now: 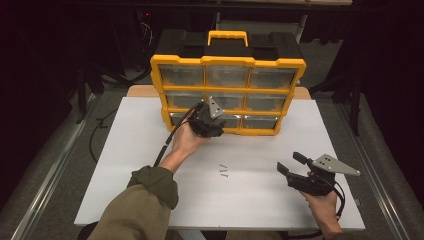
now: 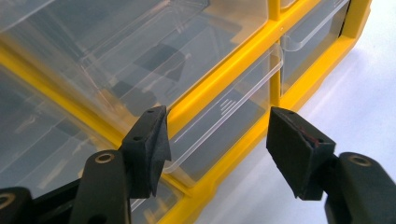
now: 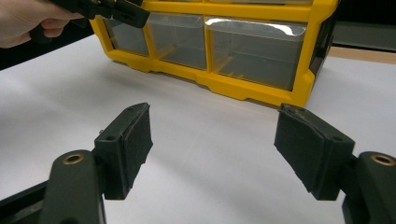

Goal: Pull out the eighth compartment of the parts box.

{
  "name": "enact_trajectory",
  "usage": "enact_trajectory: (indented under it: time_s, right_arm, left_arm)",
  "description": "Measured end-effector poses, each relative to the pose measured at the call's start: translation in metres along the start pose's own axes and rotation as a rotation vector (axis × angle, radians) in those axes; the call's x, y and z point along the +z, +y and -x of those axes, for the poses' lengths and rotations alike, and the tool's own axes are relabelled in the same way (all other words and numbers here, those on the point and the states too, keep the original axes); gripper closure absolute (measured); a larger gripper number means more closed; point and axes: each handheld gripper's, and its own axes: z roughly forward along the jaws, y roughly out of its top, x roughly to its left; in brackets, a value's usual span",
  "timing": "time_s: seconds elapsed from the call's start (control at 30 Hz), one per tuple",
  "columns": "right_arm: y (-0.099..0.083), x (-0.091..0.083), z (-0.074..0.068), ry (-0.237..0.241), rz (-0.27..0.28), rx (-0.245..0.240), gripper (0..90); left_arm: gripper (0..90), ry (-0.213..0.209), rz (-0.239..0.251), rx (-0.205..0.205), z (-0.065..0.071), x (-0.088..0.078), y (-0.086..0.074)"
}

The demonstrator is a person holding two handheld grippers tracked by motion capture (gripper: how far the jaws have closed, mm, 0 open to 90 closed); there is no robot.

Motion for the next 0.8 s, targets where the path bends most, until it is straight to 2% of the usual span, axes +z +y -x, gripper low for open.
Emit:
enact_trajectory:
  time_s: [0.07,0.1,0.13,0.17,0.2,0.23,0.4,0.43,0.57,0.67,0.8]
  right_arm:
    - [0.0,0.0,0.001,-0.001,0.0,0.003,29.0]
    - [0.0,0.0,0.0,0.0,0.001,0.004,29.1]
    - [0.0,0.0,0.0,0.0,0.001,0.004,29.1]
    - [0.0,0.0,0.0,0.006,-0.003,0.004,29.4]
    - [0.0,0.0,0.0,0.006,-0.003,0.004,29.4]
    - [0.0,0.001,-0.001,0.011,-0.008,0.007,29.6]
    - [0.0,0.001,-0.001,0.016,-0.01,-0.001,29.7]
    - [-0.001,0.001,0.0,0.021,-0.004,0.017,30.2]
    - [-0.001,0.0,0.004,0.032,0.014,0.054,31.2]
    - [-0.001,0.0,0.004,0.034,0.015,0.057,31.2]
    - [-0.001,0.0,0.003,0.037,0.01,0.055,31.2]
  left_arm:
    - [39.4,0.009,-0.009,0.01,0.0,0.0,0.001]
    - [39.8,0.022,-0.019,0.033,0.001,0.0,0.002]
    - [39.9,0.022,-0.019,0.033,0.001,0.0,0.002]
    - [40.0,0.039,-0.026,0.063,0.003,0.002,0.001]
    - [40.0,0.039,-0.026,0.063,0.003,0.002,0.001]
    - [40.2,0.05,-0.037,0.095,0.004,0.003,0.002]
    - [41.4,0.071,-0.036,0.134,0.008,0.004,0.003]
    - [42.2,0.075,-0.042,0.155,0.01,0.004,0.004]
    - [43.6,0.08,-0.046,0.176,0.013,0.006,0.004]
    - [44.1,0.083,-0.046,0.183,0.014,0.007,0.004]
    - [44.4,0.095,-0.051,0.211,0.016,0.008,0.005]
